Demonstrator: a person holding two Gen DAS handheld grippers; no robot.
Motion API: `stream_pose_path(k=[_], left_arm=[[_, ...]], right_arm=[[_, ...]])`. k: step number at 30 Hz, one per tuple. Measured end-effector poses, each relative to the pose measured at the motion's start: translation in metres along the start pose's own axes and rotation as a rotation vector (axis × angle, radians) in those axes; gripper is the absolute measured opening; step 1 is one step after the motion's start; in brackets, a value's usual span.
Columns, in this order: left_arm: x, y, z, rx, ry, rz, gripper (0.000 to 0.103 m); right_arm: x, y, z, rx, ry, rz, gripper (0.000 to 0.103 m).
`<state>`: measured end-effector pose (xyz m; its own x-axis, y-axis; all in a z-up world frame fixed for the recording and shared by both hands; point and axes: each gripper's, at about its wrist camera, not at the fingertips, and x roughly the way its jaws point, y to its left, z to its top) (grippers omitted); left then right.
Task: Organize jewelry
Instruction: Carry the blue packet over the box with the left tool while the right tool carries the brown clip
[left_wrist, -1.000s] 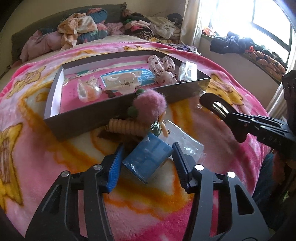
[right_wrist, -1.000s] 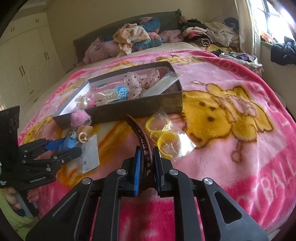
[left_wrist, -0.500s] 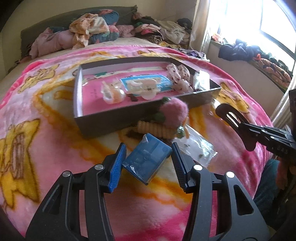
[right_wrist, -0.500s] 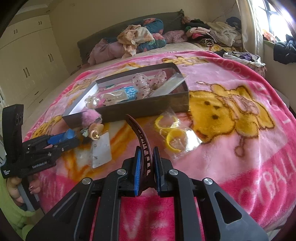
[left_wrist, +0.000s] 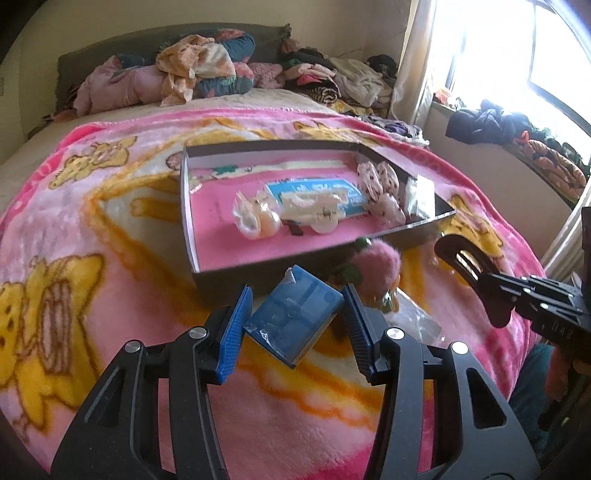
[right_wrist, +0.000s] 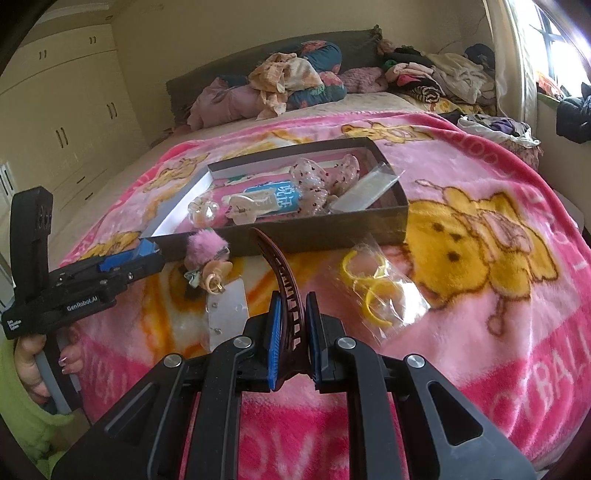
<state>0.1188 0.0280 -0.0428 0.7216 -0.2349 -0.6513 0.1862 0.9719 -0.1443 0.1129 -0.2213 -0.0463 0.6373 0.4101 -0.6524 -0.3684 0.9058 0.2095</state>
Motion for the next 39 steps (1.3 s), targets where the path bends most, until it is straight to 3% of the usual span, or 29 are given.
stream_pose_path(k=[16,39], left_arm=[[0.005,0.001,0.036,-0.01,-0.069,-0.008,0.041],[0.041,-0.015,0.067,-0.004,-0.075,-0.046,0.041]], right_arm=[[0.006,0.008,0.027,-0.007,-0.036,-0.001,0.013],[0.027,-0.025,0.069,0.021,-0.066,-0.065,0.013]])
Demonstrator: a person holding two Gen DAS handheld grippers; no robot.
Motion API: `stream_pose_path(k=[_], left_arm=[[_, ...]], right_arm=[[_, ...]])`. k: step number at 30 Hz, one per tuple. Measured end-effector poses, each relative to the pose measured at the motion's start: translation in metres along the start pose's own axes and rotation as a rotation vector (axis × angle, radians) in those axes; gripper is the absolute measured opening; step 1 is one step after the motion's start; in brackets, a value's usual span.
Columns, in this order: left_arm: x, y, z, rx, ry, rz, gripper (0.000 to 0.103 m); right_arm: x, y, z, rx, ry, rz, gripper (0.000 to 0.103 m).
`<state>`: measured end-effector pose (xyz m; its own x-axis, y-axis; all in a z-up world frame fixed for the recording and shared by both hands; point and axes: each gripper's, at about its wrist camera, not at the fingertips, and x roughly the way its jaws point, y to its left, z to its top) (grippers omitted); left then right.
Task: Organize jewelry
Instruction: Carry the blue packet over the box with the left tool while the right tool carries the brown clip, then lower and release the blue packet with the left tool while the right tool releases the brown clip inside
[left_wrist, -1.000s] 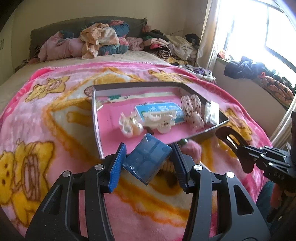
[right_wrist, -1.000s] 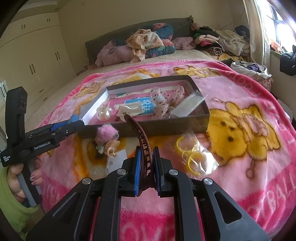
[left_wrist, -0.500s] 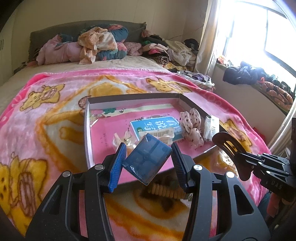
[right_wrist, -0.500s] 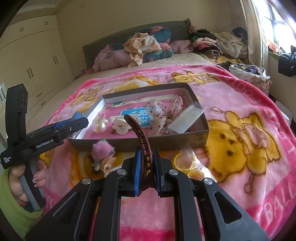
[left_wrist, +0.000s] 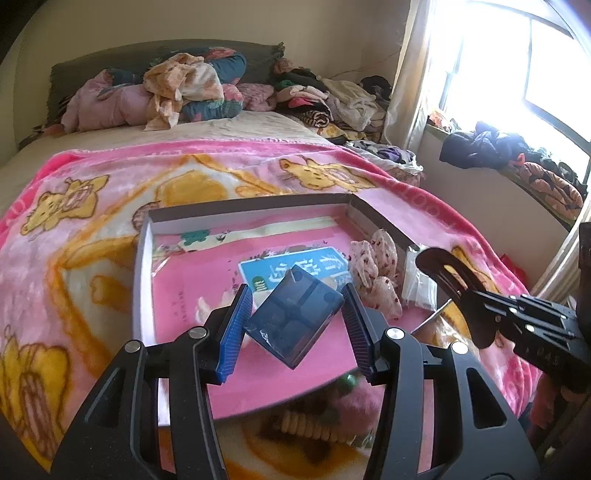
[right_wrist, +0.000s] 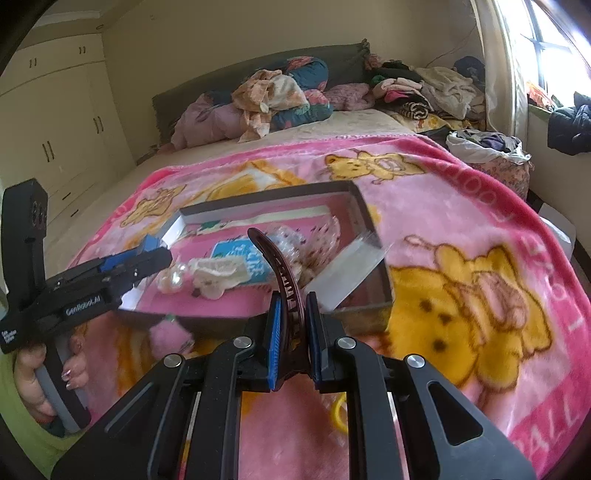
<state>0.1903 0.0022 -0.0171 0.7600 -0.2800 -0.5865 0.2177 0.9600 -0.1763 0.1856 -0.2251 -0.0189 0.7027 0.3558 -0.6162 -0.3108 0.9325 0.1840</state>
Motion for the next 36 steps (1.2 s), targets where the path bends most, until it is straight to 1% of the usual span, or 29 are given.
stream_pose_path(k=[7,14,18,26,36], left_arm=[[0.018,-0.009,0.009,0.02,0.01,-0.017,0.041],[0.031,-0.01,0.014,0.026,0.023,-0.017,0.041],[0.039,-0.007,0.016,0.026,0.028,0.0,0.041],[0.053,0.005,0.017,0.01,0.046,0.062,0.041],[0.06,0.018,0.015,-0.021,0.06,0.107,0.041]], right_arm=[[0.009,-0.012,0.02,0.016,-0.011,-0.024,0.013],[0.022,-0.019,0.031,0.027,-0.004,-0.034,0.013],[0.033,-0.021,0.037,0.026,0.006,-0.038,0.013],[0.058,-0.017,0.047,0.009,0.032,-0.031,0.013],[0.087,-0.01,0.048,-0.002,0.079,-0.009,0.013]])
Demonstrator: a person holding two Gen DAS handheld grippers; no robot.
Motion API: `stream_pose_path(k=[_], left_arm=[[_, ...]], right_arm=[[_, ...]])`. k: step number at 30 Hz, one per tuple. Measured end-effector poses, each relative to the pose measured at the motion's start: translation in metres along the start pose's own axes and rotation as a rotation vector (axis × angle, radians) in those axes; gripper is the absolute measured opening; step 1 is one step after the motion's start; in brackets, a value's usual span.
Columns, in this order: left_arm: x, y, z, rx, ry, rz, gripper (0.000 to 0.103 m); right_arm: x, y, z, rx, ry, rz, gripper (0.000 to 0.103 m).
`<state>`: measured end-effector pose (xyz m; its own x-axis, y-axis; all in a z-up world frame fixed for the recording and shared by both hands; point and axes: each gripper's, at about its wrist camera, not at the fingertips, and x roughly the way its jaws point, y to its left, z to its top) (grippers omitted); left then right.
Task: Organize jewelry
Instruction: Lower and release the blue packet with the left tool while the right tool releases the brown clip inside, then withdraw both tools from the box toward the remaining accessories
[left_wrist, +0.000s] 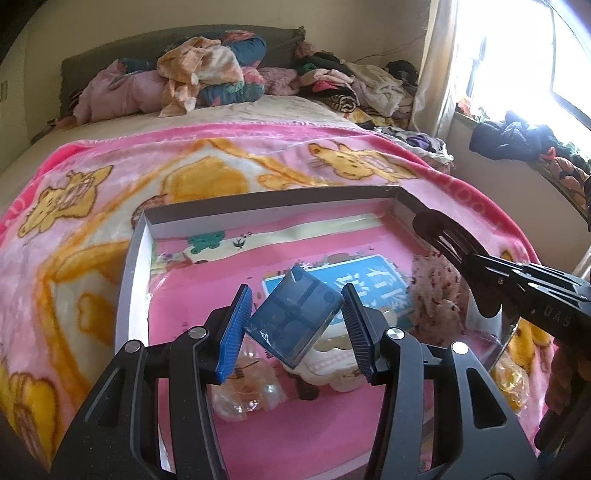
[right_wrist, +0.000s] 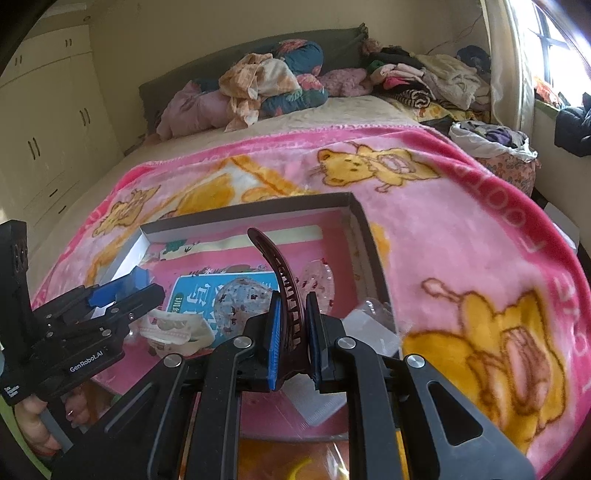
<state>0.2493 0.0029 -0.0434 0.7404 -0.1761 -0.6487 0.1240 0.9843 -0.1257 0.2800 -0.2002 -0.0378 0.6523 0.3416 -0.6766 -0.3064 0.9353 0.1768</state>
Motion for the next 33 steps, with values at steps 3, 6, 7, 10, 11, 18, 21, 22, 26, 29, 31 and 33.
stream_pose_path(k=[3,6,7,10,11,18,21,22,26,29,31,33], left_arm=[[0.0,0.002,-0.001,0.001,-0.005,0.013,0.041],[0.0,0.004,-0.002,-0.004,-0.001,0.015,0.041],[0.001,0.004,-0.002,-0.004,-0.001,0.016,0.041],[0.0,0.005,-0.003,-0.005,-0.002,0.018,0.041],[0.0,0.005,-0.004,-0.003,-0.002,0.02,0.041],[0.001,0.005,-0.005,-0.002,-0.001,0.023,0.041],[0.001,0.005,-0.006,0.0,-0.001,0.023,0.041],[0.0,0.005,-0.006,-0.001,-0.001,0.024,0.041],[-0.001,0.004,-0.007,-0.002,-0.005,0.025,0.042],[-0.005,0.004,-0.009,-0.007,-0.009,0.021,0.05],[-0.01,0.004,-0.01,-0.007,-0.015,0.022,0.051],[-0.014,0.004,-0.01,-0.009,-0.018,0.018,0.052]], right_arm=[[0.005,0.003,-0.002,-0.002,0.005,0.006,0.013],[0.008,0.006,-0.004,-0.005,0.009,0.021,0.013],[0.008,0.007,-0.005,-0.007,0.008,0.027,0.013],[0.006,0.008,-0.009,-0.001,0.006,0.041,0.014],[0.005,0.008,-0.011,0.0,0.003,0.046,0.014],[-0.003,0.007,-0.019,0.007,-0.002,0.052,0.027],[-0.008,0.006,-0.021,0.008,-0.013,0.05,0.029],[-0.01,0.006,-0.022,0.01,-0.018,0.05,0.031],[-0.02,0.005,-0.025,0.007,-0.037,0.051,0.036],[-0.028,0.005,-0.027,0.006,-0.052,0.049,0.041],[-0.034,0.004,-0.029,0.015,-0.059,0.051,0.044],[-0.039,0.003,-0.031,0.019,-0.065,0.053,0.046]])
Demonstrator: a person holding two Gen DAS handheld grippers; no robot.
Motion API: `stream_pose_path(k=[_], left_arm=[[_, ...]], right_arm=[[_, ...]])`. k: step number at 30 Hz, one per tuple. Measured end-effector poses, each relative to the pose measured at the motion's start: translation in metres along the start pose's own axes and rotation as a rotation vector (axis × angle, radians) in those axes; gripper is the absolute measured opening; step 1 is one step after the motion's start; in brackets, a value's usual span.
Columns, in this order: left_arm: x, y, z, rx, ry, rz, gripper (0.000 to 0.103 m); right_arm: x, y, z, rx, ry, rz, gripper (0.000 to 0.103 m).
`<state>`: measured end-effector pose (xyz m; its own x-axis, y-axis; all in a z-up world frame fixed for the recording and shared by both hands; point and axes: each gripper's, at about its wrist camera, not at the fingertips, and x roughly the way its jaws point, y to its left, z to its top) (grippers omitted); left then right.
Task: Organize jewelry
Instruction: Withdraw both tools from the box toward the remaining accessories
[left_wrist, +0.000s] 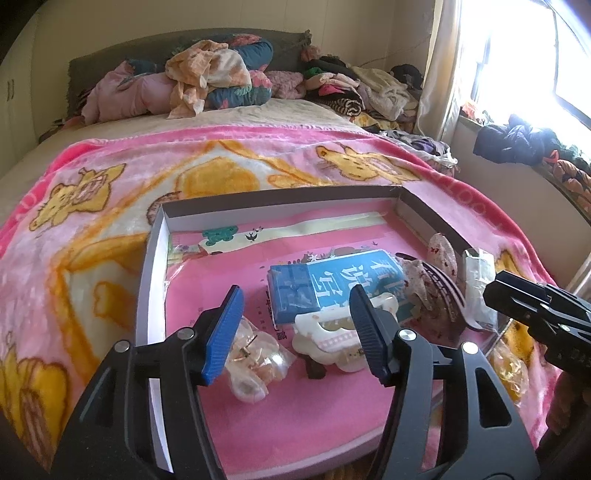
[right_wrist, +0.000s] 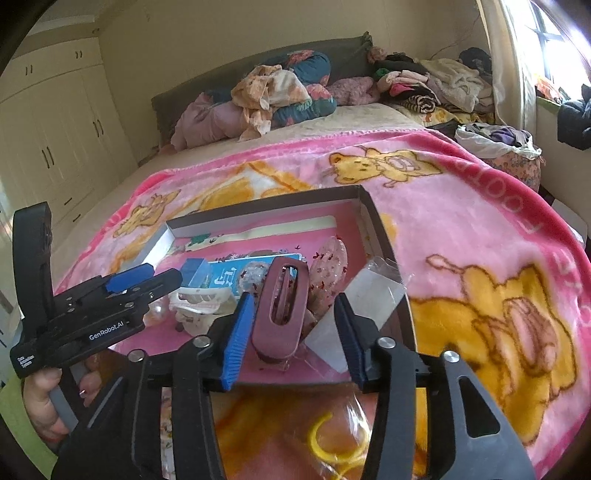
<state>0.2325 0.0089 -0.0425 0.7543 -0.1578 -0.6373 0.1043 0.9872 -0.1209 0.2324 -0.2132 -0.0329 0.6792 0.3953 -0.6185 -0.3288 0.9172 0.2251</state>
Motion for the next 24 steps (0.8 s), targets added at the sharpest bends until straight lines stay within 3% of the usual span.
stream_pose_path(k=[17,24], left_arm=[[-0.042,-0.006,-0.014,-0.008,-0.039,-0.024,0.086],[-0.056,-0.003,-0.017,-0.017,-0.053,-0.025,0.091]], right_arm=[[-0.036,0.0,-0.016,0.017,-0.037,-0.012,0.068],[-0.048,0.006,-0.025,0.004,-0.04,-0.011,0.073]])
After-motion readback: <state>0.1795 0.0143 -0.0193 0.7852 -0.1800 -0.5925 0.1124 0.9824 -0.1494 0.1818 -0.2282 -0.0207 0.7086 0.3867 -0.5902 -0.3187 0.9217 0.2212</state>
